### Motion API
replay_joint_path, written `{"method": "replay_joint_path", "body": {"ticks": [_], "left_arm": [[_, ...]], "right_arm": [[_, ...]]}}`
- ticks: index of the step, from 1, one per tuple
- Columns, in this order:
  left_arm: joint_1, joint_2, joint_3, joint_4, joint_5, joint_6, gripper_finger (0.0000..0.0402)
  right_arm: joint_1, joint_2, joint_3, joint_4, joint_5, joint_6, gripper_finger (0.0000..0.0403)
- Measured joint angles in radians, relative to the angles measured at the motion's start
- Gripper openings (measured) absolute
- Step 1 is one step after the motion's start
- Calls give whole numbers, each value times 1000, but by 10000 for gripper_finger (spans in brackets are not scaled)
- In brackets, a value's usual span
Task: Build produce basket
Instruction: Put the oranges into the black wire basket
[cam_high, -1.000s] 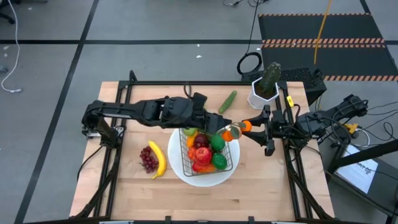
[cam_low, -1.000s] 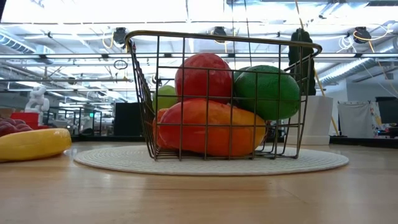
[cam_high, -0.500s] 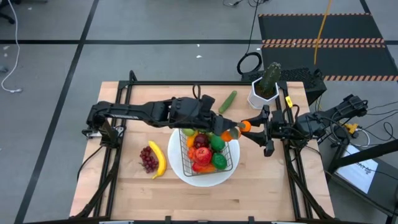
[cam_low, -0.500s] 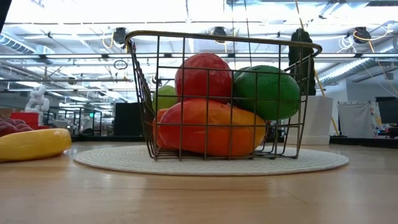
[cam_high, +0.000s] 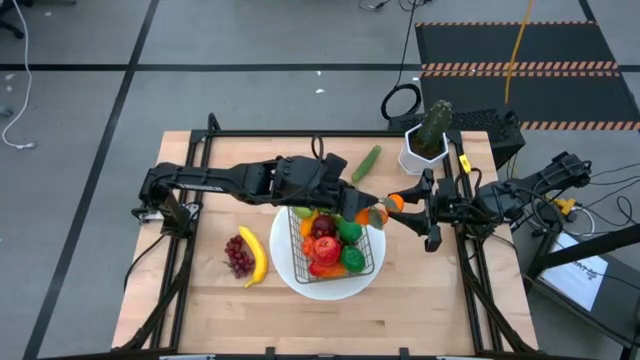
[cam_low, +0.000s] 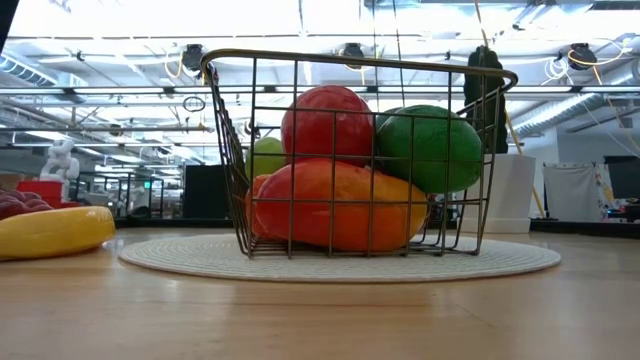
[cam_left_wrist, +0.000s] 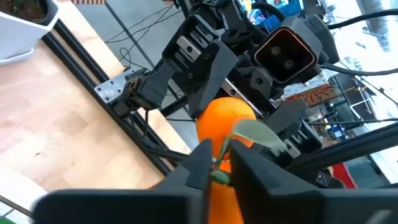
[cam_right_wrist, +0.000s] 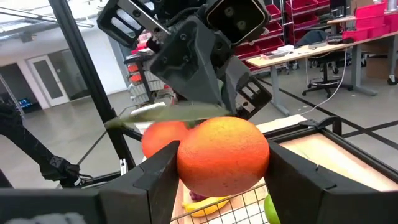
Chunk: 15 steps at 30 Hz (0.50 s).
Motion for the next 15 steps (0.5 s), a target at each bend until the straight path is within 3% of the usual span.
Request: {"method": "replay_joint_path", "body": {"ticks": [3, 8, 15], "left_arm": [[0, 0, 0, 0, 4, 15, 13], [0, 0, 0, 2, 13, 23, 17], [4, -17, -1, 21, 34, 54, 10]], "right_arm": [[0, 0, 0, 0, 0, 0, 204], [0, 0, 0, 13, 0, 22, 218], [0, -36, 0, 36, -26, 35, 273]]}}
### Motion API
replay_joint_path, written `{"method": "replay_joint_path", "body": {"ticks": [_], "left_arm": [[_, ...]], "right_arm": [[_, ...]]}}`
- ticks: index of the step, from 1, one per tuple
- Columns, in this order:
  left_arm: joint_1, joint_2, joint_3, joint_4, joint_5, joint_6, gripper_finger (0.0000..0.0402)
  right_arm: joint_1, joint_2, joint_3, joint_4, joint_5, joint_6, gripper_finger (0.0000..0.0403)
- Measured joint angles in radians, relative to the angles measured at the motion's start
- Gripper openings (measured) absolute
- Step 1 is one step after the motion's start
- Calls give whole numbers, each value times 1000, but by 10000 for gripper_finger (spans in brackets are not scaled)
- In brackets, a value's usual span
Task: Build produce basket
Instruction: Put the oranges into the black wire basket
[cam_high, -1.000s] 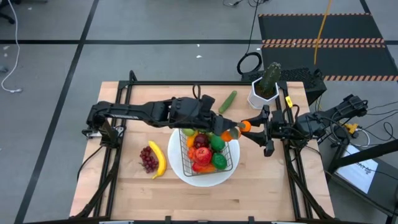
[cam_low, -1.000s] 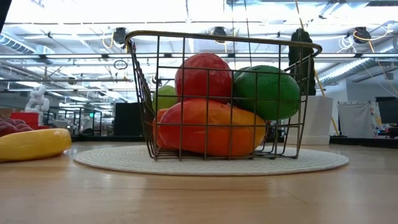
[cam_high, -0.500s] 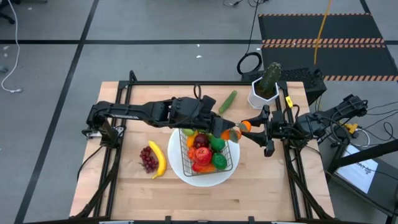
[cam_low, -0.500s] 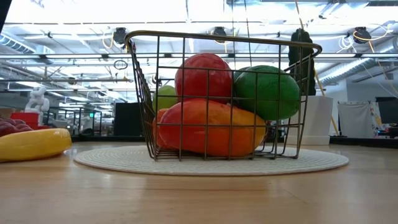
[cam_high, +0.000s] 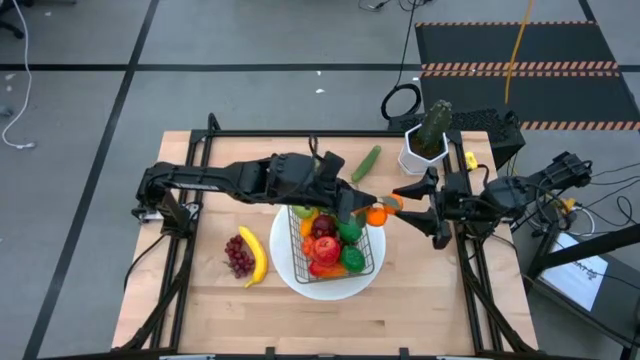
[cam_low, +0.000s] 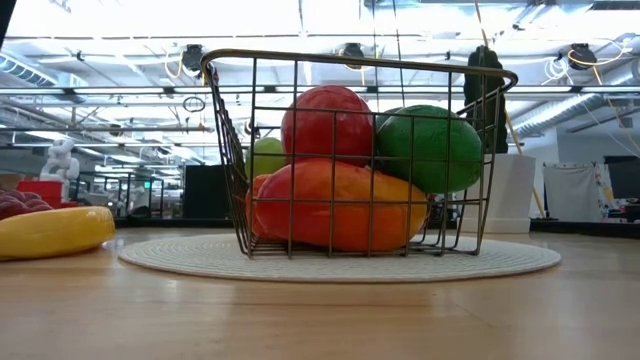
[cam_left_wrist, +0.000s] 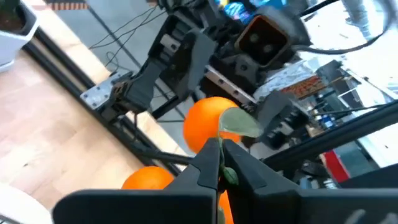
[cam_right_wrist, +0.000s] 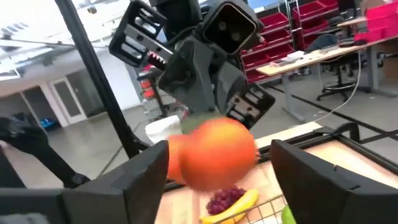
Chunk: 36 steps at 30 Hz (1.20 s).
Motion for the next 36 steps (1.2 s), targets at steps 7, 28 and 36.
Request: {"method": "replay_joint_path", "body": {"ticks": [7, 28, 36], "left_arm": [[19, -54, 0, -40, 1, 56, 10], [77, -259, 1, -598, -30, 207, 23], [62, -213, 2, -702, -31, 170, 12]], "right_arm": [[0, -71, 0, -3, -93, 23, 309], [0, -132, 0, -109, -131, 78, 291], [0, -102, 0, -117, -121, 65, 291]]}}
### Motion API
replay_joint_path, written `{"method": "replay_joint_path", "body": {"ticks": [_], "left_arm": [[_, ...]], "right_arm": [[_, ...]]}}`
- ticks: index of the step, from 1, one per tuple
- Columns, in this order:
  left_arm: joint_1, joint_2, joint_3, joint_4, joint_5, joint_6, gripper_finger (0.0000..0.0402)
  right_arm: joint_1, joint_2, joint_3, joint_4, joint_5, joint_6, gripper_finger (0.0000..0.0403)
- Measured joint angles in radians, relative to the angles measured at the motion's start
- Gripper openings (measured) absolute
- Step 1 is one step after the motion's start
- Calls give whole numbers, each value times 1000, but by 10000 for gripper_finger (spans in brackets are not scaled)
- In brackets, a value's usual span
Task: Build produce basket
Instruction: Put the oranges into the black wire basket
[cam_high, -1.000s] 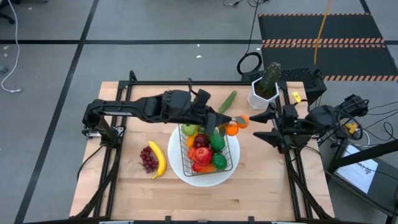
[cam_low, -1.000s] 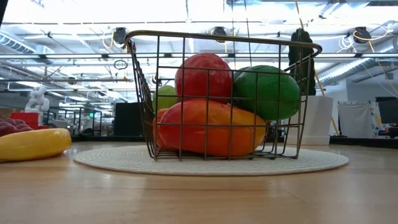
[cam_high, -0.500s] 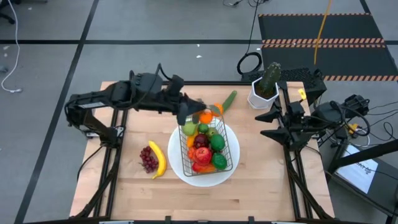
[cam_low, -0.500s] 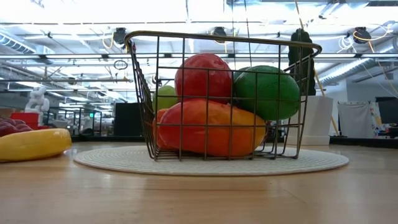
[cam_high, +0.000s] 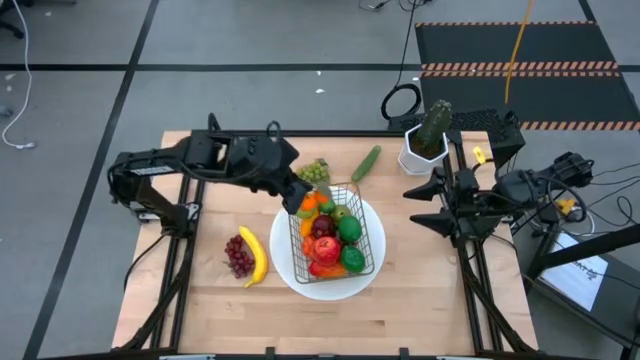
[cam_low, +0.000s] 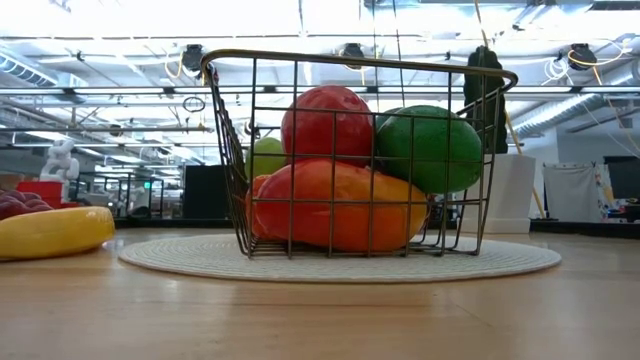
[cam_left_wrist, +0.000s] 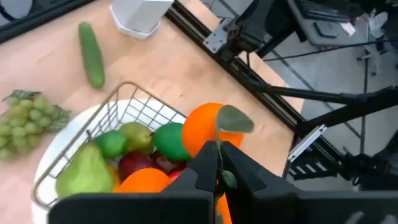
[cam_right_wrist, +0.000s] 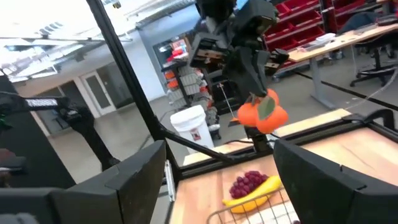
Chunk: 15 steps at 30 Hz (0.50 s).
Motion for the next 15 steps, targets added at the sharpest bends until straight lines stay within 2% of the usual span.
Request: {"method": "replay_joint_path", "body": {"ticks": [4, 10, 15], "left_arm": [[0, 30, -2, -15, 1, -8, 8], [-6, 75, -1, -50, 1, -24, 24], [-7, 132, -1, -71, 1, -22, 9]], "right_arm": [[0, 16, 0, -20, 31, 5, 291], [0, 34, 0, -21, 136, 9, 290], [-1, 33, 0, -20, 185, 57, 290]]}}
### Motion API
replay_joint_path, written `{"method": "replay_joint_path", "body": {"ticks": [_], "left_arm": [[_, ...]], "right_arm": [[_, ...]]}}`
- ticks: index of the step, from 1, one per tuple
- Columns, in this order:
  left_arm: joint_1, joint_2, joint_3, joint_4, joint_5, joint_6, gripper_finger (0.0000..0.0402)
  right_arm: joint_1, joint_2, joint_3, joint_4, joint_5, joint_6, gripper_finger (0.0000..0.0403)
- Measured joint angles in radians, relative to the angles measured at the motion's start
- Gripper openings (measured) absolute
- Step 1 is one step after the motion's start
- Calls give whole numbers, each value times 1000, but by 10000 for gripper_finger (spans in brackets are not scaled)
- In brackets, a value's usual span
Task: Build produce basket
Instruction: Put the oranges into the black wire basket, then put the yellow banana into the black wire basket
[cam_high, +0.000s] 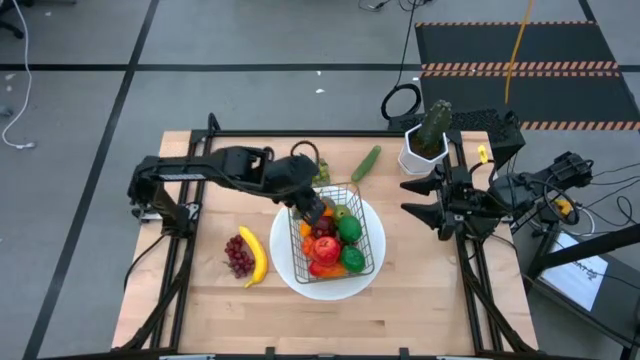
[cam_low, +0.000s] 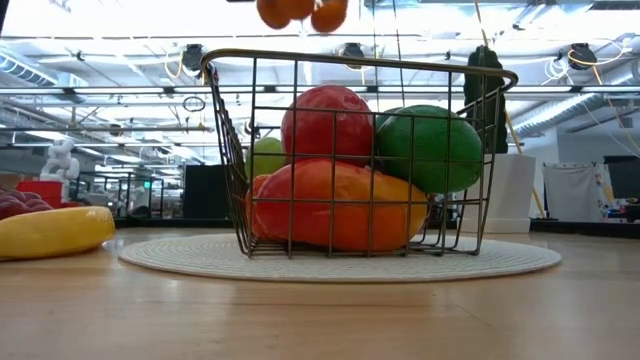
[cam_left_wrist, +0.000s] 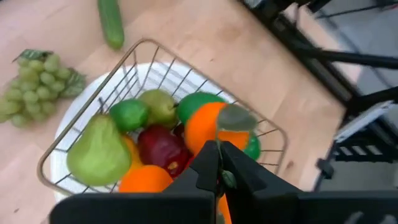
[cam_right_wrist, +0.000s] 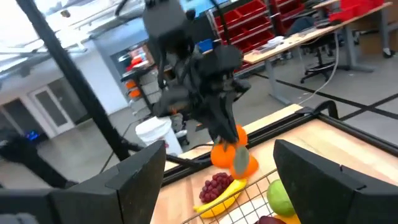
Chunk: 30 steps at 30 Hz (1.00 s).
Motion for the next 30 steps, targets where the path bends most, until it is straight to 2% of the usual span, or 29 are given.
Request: {"method": "replay_joint_path", "body": {"ticks": [9, 14, 20, 24, 30], "left_arm": [[-1, 120, 0, -42, 18, 4, 29], [-1, 178, 0, -120, 20, 16, 20], [-1, 220, 0, -198, -43, 16, 17], [1, 229, 0, -202, -87, -66, 42], [-2, 227, 0, -247, -76, -99, 107]], "right_arm": [[-1, 0, 0, 6, 105, 133, 290], [-1, 0, 0, 31, 126, 175, 290], [-1, 1, 0, 40, 148, 194, 290], [-1, 6, 0, 38, 187, 214, 290], [-2, 9, 0, 39, 210, 242, 290]]}}
